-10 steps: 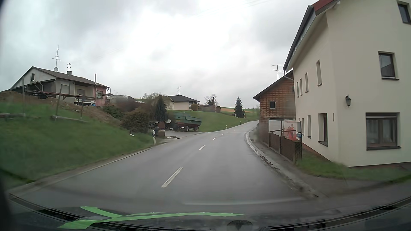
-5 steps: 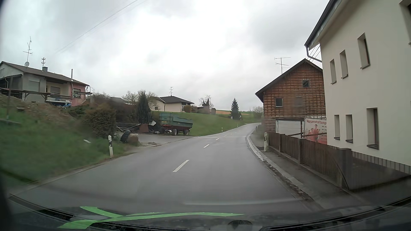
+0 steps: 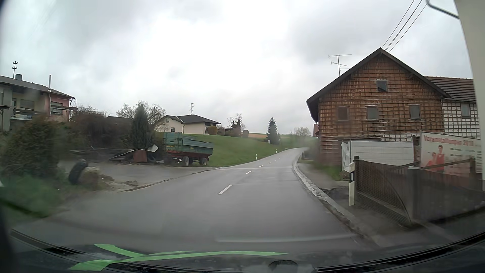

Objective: Follow the waypoints while adhering to traffic rules and regulations

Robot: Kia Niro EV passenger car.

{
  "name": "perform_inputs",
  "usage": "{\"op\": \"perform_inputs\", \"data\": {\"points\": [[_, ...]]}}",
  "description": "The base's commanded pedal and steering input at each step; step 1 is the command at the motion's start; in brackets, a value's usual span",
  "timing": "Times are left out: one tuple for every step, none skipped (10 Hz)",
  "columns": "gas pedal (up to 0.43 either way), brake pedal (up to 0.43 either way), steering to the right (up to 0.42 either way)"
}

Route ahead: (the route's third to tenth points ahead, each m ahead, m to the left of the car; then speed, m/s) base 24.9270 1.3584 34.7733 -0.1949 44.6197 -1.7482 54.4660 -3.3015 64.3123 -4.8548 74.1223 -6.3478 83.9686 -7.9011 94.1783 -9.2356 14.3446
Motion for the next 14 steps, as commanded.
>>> {"op": "perform_inputs", "data": {"points": [[0.098,0.0,0.01],[0.098,0.0,0.01],[0.098,0.0,0.011],[0.098,0.0,0.011],[0.098,0.0,0.012],[0.098,0.0,0.013],[0.098,0.0,0.014],[0.098,0.0,0.015],[0.098,0.0,0.015],[0.098,0.0,0.017],[0.098,0.0,0.021],[0.098,0.0,0.022],[0.098,0.0,0.022],[0.098,0.0,0.021]]}}
